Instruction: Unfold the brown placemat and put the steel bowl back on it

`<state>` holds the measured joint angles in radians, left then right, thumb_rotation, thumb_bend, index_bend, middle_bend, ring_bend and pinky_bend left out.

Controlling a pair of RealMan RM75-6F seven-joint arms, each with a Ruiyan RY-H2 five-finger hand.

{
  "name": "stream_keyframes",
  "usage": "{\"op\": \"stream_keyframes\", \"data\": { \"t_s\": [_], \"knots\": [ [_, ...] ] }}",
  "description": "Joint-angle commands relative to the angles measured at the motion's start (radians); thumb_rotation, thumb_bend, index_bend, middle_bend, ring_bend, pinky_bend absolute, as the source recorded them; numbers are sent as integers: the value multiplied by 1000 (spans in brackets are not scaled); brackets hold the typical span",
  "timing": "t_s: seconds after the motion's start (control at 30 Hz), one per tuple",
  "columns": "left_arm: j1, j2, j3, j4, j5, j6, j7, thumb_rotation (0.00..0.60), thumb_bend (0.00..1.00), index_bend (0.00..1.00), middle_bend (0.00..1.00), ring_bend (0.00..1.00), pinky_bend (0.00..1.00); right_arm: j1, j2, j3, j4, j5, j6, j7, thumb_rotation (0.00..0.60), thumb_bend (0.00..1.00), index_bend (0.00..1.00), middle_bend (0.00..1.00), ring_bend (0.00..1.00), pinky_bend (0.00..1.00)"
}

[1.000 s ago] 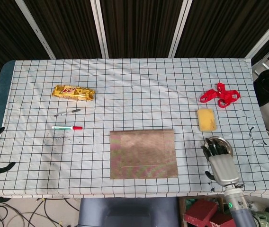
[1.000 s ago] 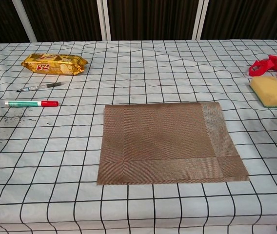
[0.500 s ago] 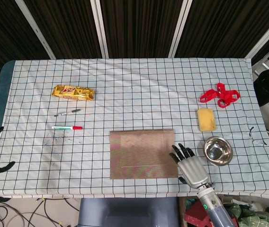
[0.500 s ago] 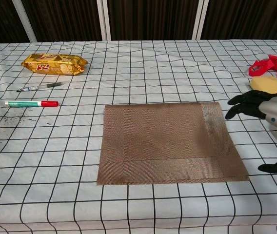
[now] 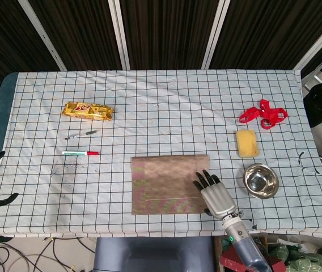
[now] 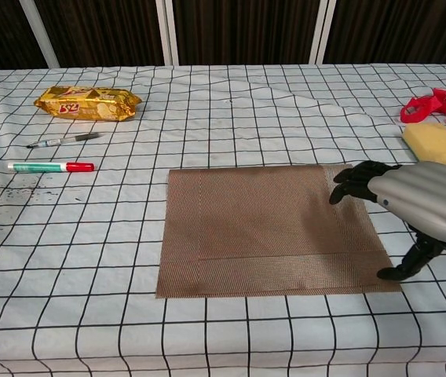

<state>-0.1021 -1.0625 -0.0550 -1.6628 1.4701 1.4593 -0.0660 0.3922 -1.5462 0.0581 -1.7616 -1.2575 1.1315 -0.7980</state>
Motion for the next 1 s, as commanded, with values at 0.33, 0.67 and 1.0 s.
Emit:
{"op": "stream_keyframes", "data": {
  "t_s": [0.33,0.67,1.0],
  "knots": [
    [-1,3,-1,-3,-5,-4,-1,600,7,0,0,0,14,22,-32,-8,18,69,-6,-39,600,35,227,73,38,180],
    [0,5,-1,-4,-4,-2,-6,600,7,0,0,0,14,32,-43,-17,21,106,1,-54,600,35,227,73,38,180],
    [0,6,-1,-5,-4,-2,-9,600,7,0,0,0,14,39,-44,-30,12,128,12,-64,600,34,226,73,38,180]
  ]
}}
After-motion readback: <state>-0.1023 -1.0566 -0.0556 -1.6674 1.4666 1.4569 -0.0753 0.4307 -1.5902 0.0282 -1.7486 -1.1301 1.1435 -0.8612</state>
